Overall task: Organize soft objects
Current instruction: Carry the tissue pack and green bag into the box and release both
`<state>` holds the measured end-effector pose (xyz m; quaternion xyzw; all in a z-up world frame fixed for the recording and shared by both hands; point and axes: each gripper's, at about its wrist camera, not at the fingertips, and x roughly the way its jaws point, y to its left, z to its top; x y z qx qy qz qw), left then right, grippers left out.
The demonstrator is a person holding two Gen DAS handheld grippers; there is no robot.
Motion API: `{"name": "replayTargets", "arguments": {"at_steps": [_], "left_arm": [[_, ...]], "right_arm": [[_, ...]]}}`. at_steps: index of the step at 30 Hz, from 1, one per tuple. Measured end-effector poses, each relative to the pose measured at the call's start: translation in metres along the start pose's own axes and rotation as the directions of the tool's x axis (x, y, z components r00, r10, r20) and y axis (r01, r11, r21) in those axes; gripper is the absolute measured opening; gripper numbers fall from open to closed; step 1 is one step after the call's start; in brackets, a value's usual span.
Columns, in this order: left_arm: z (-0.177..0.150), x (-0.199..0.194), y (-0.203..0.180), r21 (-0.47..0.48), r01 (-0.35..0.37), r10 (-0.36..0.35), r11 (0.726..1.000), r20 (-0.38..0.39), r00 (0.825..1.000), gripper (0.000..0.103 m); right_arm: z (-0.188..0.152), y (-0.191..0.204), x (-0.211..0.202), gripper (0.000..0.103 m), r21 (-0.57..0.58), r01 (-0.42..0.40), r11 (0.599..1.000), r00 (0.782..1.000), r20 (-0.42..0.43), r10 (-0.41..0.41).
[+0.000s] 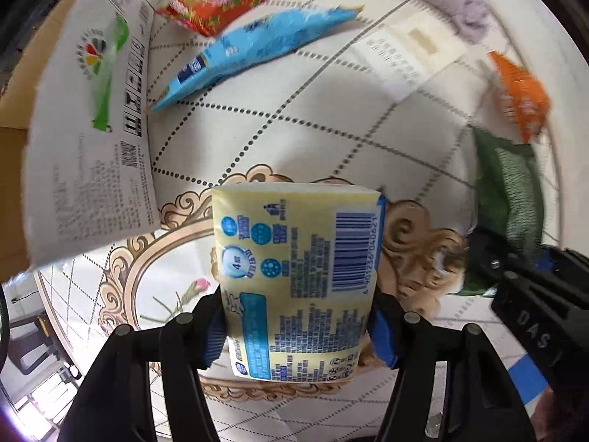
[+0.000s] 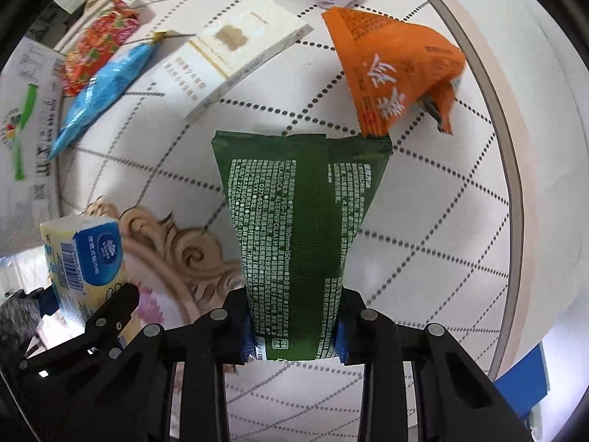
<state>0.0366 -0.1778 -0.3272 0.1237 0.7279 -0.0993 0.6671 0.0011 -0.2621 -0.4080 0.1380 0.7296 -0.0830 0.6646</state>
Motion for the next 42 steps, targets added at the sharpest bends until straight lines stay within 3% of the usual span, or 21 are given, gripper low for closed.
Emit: {"name": "replayTargets", "arguments": {"at_steps": [8, 11, 14, 16, 20, 25, 31, 35, 38, 42], "left_arm": [[-0.043, -0.094, 0.01, 0.022, 0.062, -0.065, 0.998, 0.161, 0.985, 0.061], [-0.05, -0.14, 0.026, -0.011, 0.1, -0.095, 0.995, 0.225, 0.97, 0.061], [-0.05, -0.185, 0.046, -0.042, 0.133, -0.116, 0.99, 0.285, 0.952, 0.061], [-0.049, -0.211, 0.069, -0.057, 0.14, -0.116, 0.988, 0.314, 0.942, 0.061], [-0.035, -0.239, 0.123, -0.094, 0.155, -0.114, 0.983, 0.342, 0.933, 0.061], [-0.005, -0.228, 0.195, -0.15, 0.154, -0.095, 0.977, 0.341, 0.935, 0.061], [0.044, -0.179, 0.267, -0.182, 0.213, -0.161, 0.96, 0.266, 0.951, 0.061], [0.078, -0.138, 0.299, -0.19, 0.248, -0.21, 0.95, 0.198, 0.957, 0.061], [0.1, -0.105, 0.317, -0.196, 0.29, -0.264, 0.937, 0.148, 0.953, 0.061], [0.12, -0.083, 0.329, -0.188, 0.287, -0.271, 0.939, 0.105, 0.957, 0.061]], "right_arm": [[-0.021, 0.024, -0.078, 0.034, -0.06, -0.131, 0.99, 0.985, 0.102, 0.136], [-0.005, 0.015, -0.143, 0.034, -0.112, -0.186, 0.976, 0.97, 0.14, 0.201], [-0.015, 0.002, -0.211, 0.034, -0.175, -0.236, 0.956, 0.948, 0.173, 0.266], [-0.017, 0.023, -0.238, 0.034, -0.219, -0.279, 0.935, 0.928, 0.19, 0.321], [-0.009, 0.064, -0.268, 0.033, -0.279, -0.297, 0.913, 0.907, 0.218, 0.361], [0.013, 0.138, -0.274, 0.034, -0.317, -0.255, 0.913, 0.911, 0.238, 0.338], [0.06, 0.222, -0.238, 0.033, -0.312, -0.185, 0.932, 0.943, 0.21, 0.258], [0.096, 0.255, -0.196, 0.033, -0.293, -0.158, 0.943, 0.963, 0.166, 0.214], [0.113, 0.276, -0.167, 0.033, -0.286, -0.132, 0.949, 0.975, 0.137, 0.177], [0.129, 0.291, -0.138, 0.033, -0.295, -0.085, 0.952, 0.985, 0.12, 0.125]]}}
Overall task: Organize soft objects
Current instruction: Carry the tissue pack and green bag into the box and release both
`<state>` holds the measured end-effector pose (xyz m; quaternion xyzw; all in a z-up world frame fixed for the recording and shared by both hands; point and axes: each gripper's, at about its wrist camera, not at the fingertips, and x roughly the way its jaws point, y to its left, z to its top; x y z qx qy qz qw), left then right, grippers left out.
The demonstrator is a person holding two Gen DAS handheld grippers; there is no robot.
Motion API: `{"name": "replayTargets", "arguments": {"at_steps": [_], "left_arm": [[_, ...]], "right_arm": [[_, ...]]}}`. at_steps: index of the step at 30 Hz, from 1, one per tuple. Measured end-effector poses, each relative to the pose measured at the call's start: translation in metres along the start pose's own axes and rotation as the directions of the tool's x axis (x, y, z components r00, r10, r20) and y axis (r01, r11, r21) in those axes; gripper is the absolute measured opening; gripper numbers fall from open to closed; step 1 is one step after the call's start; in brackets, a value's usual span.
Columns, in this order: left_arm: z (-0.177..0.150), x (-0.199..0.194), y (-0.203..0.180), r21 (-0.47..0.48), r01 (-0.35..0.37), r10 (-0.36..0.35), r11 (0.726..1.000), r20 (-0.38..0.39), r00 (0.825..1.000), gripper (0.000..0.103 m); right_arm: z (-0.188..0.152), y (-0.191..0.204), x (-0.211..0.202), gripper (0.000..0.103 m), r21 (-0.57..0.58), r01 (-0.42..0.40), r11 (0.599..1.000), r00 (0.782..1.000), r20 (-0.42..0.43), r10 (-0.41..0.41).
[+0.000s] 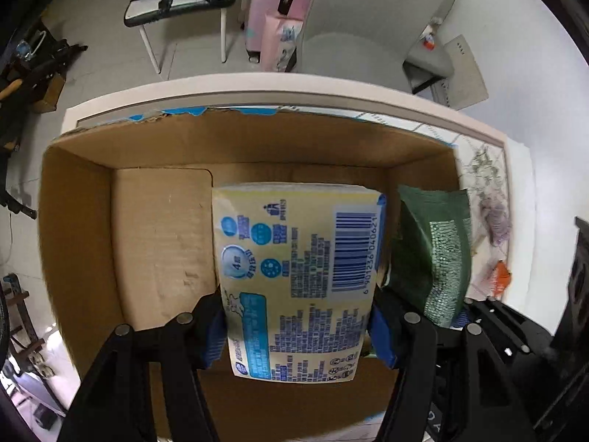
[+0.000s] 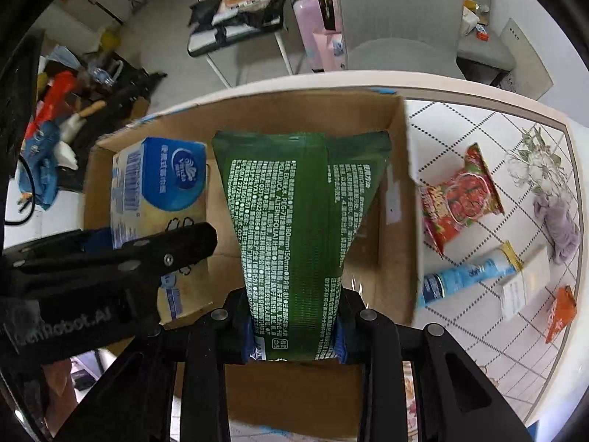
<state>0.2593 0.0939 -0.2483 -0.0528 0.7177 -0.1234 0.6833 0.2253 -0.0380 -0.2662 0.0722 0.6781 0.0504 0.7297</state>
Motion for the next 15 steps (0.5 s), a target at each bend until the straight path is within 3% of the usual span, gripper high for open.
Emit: {"name": "replayTargets", "arguments": {"at_steps": [8, 9, 10, 11, 12, 14, 15], "left_arm": [[0.015, 0.02, 0.015, -0.012, -0.049, 0.049, 0.999, -0.022, 0.999, 0.061], [0.015, 0.021, 0.014, 0.0, -0.062, 0.062, 0.998, -0.018, 0.998, 0.064], [0.015, 0.02, 0.014, 0.009, -0.083, 0.084, 0.996, -0.011, 0.996, 0.073], [0.014, 0.019, 0.013, 0.017, -0.1, 0.1, 0.995, -0.004, 0.995, 0.08], [0.012, 0.018, 0.013, 0.027, -0.109, 0.109, 0.994, 0.004, 0.994, 0.089], [0.008, 0.013, 0.013, 0.036, -0.105, 0.104, 0.994, 0.022, 0.994, 0.093], [0.005, 0.011, 0.014, 0.038, -0.103, 0.102, 0.994, 0.029, 0.994, 0.096]], "right_arm": [[0.024, 0.005, 0.036, 0.035, -0.005, 0.061, 0.998, 0.997, -0.039, -0.061], [0.026, 0.005, 0.038, 0.036, -0.005, 0.068, 0.998, 0.997, -0.035, -0.068], [0.027, 0.006, 0.039, 0.038, -0.005, 0.069, 0.998, 0.997, -0.032, -0.069], [0.028, 0.006, 0.038, 0.045, -0.003, 0.07, 0.998, 0.997, -0.029, -0.07], [0.029, 0.006, 0.037, 0.059, 0.001, 0.076, 0.997, 0.997, -0.027, -0.076], [0.028, 0.007, 0.035, 0.079, 0.004, 0.071, 0.997, 0.997, -0.02, -0.071], [0.027, 0.007, 0.032, 0.083, 0.007, 0.075, 0.997, 0.997, -0.018, -0.075]]}}
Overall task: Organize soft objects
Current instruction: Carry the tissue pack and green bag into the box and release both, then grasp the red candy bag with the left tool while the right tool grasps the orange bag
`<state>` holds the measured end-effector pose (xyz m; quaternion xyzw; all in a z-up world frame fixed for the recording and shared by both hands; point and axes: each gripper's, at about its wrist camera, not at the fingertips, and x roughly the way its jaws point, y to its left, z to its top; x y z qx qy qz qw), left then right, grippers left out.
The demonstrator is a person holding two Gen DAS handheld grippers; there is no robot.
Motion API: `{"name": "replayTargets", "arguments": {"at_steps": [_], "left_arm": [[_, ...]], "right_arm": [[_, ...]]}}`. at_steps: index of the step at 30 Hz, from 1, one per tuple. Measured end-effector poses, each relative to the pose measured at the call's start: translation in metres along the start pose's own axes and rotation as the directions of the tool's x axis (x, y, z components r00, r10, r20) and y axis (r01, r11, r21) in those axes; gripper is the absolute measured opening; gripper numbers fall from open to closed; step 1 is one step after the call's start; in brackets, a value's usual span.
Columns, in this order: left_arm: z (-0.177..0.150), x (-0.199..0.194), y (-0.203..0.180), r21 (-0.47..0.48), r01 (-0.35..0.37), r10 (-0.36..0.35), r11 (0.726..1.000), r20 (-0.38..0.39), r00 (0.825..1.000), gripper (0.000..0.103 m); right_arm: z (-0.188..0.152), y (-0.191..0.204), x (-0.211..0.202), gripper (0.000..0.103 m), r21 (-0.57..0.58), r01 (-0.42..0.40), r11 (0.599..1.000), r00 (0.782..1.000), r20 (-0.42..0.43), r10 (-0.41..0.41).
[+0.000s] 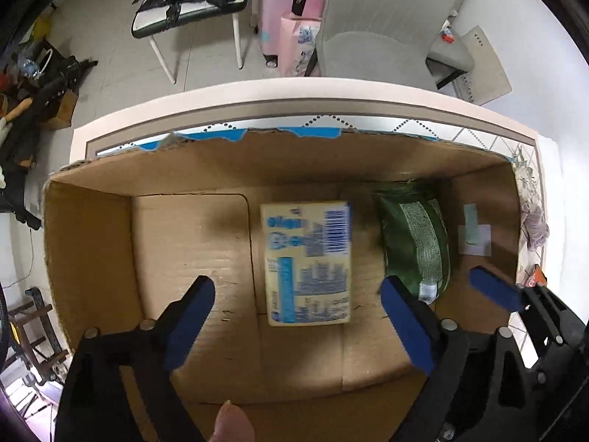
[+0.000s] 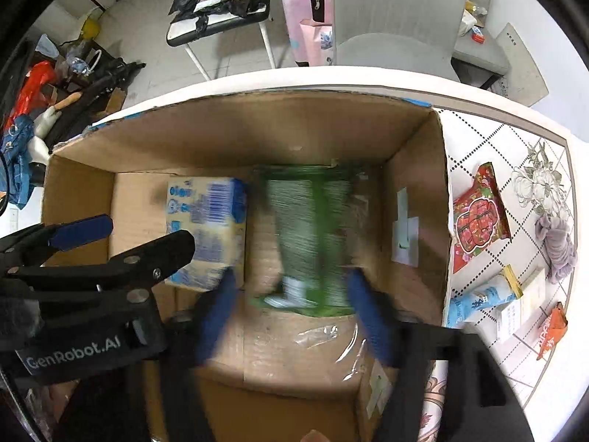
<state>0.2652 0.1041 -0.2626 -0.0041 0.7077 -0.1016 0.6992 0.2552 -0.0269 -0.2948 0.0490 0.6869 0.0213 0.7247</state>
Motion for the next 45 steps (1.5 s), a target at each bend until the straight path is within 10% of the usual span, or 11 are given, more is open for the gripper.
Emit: {"name": "replayTargets", "arguments": {"at_steps": [22, 29, 38, 45], "left_arm": [[-0.11, -0.106, 0.018, -0.059, 0.014, 0.003, 0.998, 0.278, 0.961, 0.098], [-0.149, -0.152, 0.008, -0.065, -0.036, 0.058, 0.997, 0.377, 0.924, 0.098], [-0.184, -0.177, -0.011, -0.054, -0.053, 0.07, 0.997, 0.394, 0.916, 0.098], [-0.187, -0.19, -0.064, -0.057, -0.197, 0.199, 0.979, 0.508, 0.838, 0.098]], "right_arm": [[-0.107, 0.018, -0.101, 0.094, -0.004, 0.004, 1.0, 0.994, 0.112, -0.004], [-0.149, 0.023, -0.153, 0.094, -0.036, 0.011, 0.999, 0.983, 0.183, -0.005], [-0.184, 0.003, -0.192, 0.094, -0.042, -0.097, 0.994, 0.967, 0.233, 0.104], [-0.191, -0.069, -0.209, 0.094, -0.009, -0.159, 0.987, 0.933, 0.324, 0.153]]}}
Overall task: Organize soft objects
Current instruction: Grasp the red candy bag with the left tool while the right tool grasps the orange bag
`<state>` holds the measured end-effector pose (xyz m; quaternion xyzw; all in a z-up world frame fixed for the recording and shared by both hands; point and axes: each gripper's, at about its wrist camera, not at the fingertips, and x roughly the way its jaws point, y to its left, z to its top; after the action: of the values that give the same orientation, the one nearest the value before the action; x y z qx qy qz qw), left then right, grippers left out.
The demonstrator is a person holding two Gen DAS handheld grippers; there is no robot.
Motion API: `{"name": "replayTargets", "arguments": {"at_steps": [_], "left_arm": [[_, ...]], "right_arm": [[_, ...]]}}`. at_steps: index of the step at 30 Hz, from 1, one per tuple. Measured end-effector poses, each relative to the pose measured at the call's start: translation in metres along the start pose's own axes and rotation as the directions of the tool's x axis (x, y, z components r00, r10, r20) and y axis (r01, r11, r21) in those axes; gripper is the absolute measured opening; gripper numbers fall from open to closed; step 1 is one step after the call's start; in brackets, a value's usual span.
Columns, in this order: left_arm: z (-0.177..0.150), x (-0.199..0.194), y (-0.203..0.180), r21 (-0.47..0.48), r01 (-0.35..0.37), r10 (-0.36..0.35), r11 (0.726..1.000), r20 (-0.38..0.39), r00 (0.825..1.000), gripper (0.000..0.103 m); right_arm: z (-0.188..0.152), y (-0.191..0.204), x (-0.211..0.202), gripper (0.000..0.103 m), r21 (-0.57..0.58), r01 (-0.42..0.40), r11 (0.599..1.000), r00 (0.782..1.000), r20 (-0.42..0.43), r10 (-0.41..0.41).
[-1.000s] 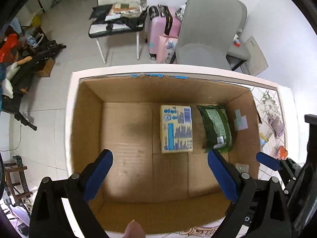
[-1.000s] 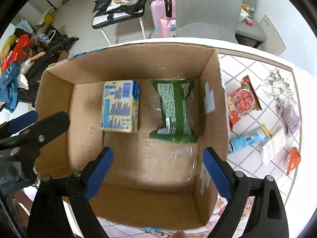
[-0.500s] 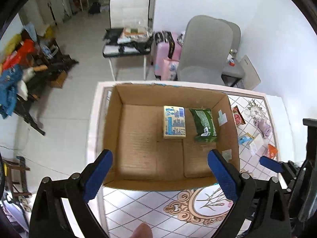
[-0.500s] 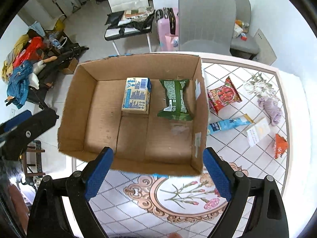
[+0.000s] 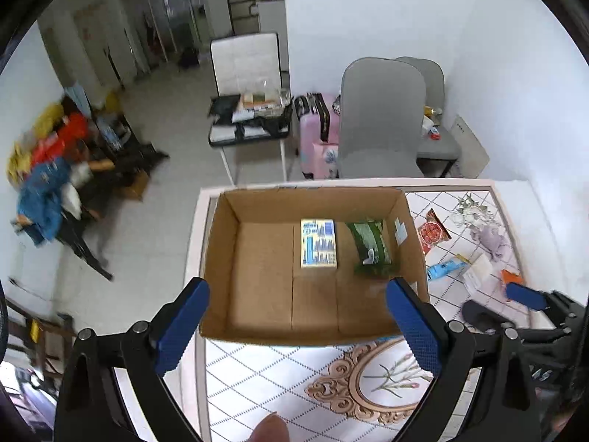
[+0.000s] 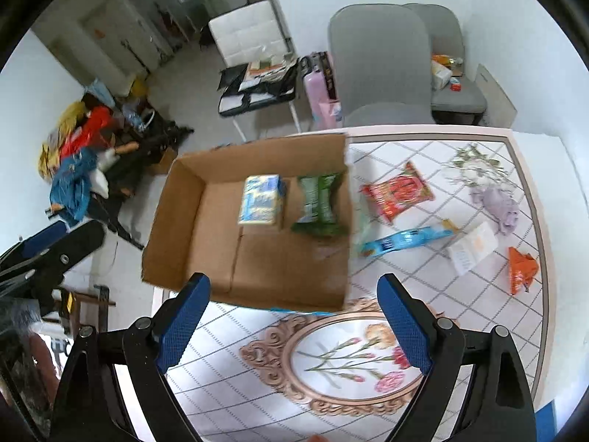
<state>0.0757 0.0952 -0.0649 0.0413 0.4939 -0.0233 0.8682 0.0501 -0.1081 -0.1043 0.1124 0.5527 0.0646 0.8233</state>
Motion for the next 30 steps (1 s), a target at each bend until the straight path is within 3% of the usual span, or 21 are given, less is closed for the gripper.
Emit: {"name": "replayTargets", "arguments": {"at_steps": [4, 9, 13, 17, 21, 26, 30], "left_arm": [[0.011, 0.008, -0.053, 0.067, 0.044, -0.044, 0.997, -0.015, 0.999, 0.098], [0.038, 0.047, -0.159, 0.241, 0.07, -0.05, 0.968, -0.087, 0.995, 0.098], [0.063, 0.106, -0.248, 0.433, 0.071, -0.008, 0.899, -0.145, 0.989, 0.098], [0.073, 0.178, -0.309, 0.578, 0.057, 0.084, 0.814, -0.213, 0.973, 0.098], [0.076, 0.253, -0.335, 0.621, 0.067, 0.178, 0.781, -0.324, 0.929, 0.098], [0.073, 0.313, -0.339, 0.606, 0.117, 0.217, 0.787, -0.448, 0.867, 0.098], [0.064, 0.344, -0.333, 0.574, 0.186, 0.212, 0.797, -0.555, 0.805, 0.098]], "right_arm": [[0.002, -0.081, -0.008, 0.094, 0.117, 0.019, 0.993, 0.999, -0.033, -0.016], [0.002, -0.195, -0.003, 0.094, 0.242, 0.116, 0.963, 0.99, -0.107, -0.092], [0.005, -0.275, 0.014, 0.094, 0.302, 0.22, 0.928, 0.968, -0.189, -0.168], [0.009, -0.334, 0.038, 0.094, 0.386, 0.255, 0.887, 0.954, -0.252, -0.164], [0.002, -0.38, 0.072, 0.094, 0.537, 0.244, 0.807, 0.947, -0.309, -0.081], [-0.019, -0.418, 0.115, 0.094, 0.717, 0.225, 0.66, 0.941, -0.335, 0.043], [-0.036, -0.434, 0.146, 0.093, 0.804, 0.21, 0.556, 0.939, -0.325, 0.116]]}}
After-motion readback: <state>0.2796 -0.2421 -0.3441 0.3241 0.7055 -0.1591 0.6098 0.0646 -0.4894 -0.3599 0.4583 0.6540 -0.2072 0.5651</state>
